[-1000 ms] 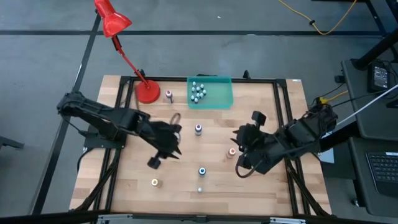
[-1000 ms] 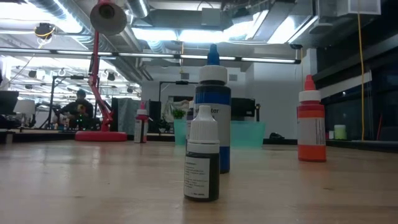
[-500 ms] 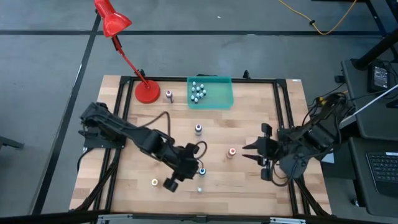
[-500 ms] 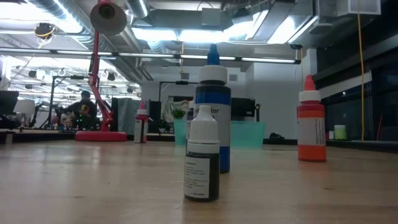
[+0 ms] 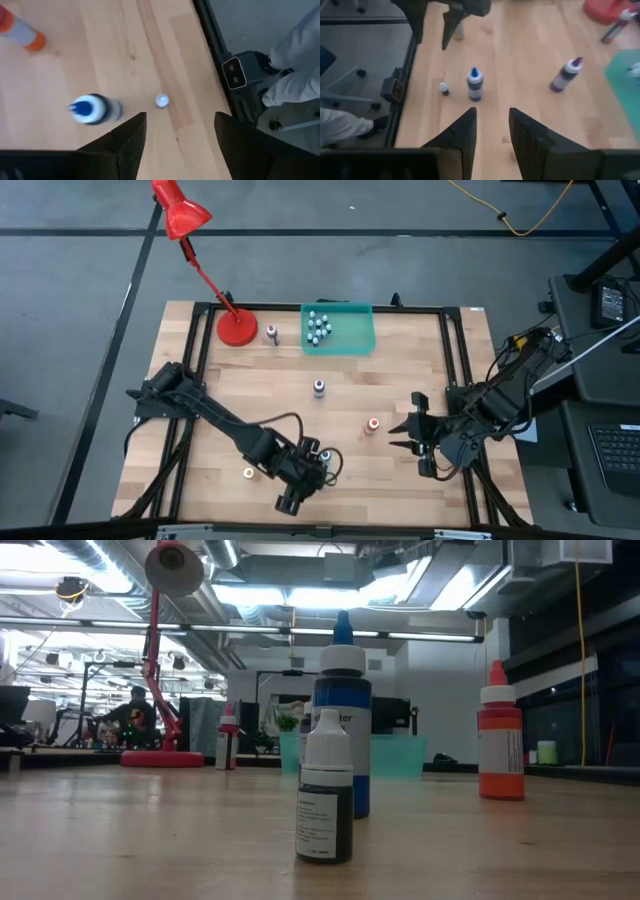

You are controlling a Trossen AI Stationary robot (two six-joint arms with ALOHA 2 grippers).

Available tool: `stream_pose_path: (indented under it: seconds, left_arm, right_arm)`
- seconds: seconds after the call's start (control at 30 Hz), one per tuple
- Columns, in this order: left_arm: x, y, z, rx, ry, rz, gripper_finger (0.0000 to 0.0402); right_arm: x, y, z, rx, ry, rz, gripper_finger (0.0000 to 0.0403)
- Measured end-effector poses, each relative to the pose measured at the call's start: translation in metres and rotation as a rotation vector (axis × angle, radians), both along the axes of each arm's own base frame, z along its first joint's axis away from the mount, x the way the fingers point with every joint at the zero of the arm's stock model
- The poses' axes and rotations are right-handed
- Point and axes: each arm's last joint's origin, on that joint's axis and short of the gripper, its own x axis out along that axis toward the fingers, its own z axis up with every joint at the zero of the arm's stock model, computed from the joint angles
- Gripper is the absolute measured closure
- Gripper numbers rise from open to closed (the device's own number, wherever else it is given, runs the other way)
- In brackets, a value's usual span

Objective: Pick & Place food coloring
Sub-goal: Put the small black food coloring bottle into the green bin

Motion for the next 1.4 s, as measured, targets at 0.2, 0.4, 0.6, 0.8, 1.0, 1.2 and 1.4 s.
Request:
stream_pose_path:
  seconds: [0.2, 0.4, 0.6, 0.8, 1.0, 1.2, 1.4]
  left_arm:
    - [0.008, -0.017, -0.023, 0.009, -0.004, -0.004, 0.0169]
    - [0.017, -0.022, -0.043, 0.021, 0.008, -0.004, 0.0169]
    - [0.024, -0.022, -0.056, 0.036, 0.014, -0.008, 0.0169]
    - [0.027, -0.018, -0.064, 0.092, 0.012, 0.008, 0.0169]
    - [0.034, -0.016, -0.08, 0.099, 0.035, 0.004, 0.0172]
    - [0.038, -0.016, -0.093, 0.11, 0.055, -0.001, 0.0173]
    - [0.04, -0.017, -0.103, 0.121, 0.074, -0.001, 0.0174]
  right_arm:
    - [0.004, 0.005, -0.006, 0.031, -0.029, 0.032, 0.0287]
    - [0.005, 0.006, -0.003, 0.045, -0.05, 0.055, 0.0287]
    - [0.005, 0.007, -0.004, 0.057, -0.039, 0.072, 0.0287]
    - [0.005, 0.007, -0.004, 0.055, -0.039, 0.073, 0.0287]
    - [0.005, 0.007, -0.004, 0.055, -0.039, 0.073, 0.0287]
    - [0.005, 0.007, -0.003, 0.056, -0.041, 0.074, 0.0287]
    - [0.005, 0.007, -0.004, 0.053, -0.041, 0.076, 0.0287]
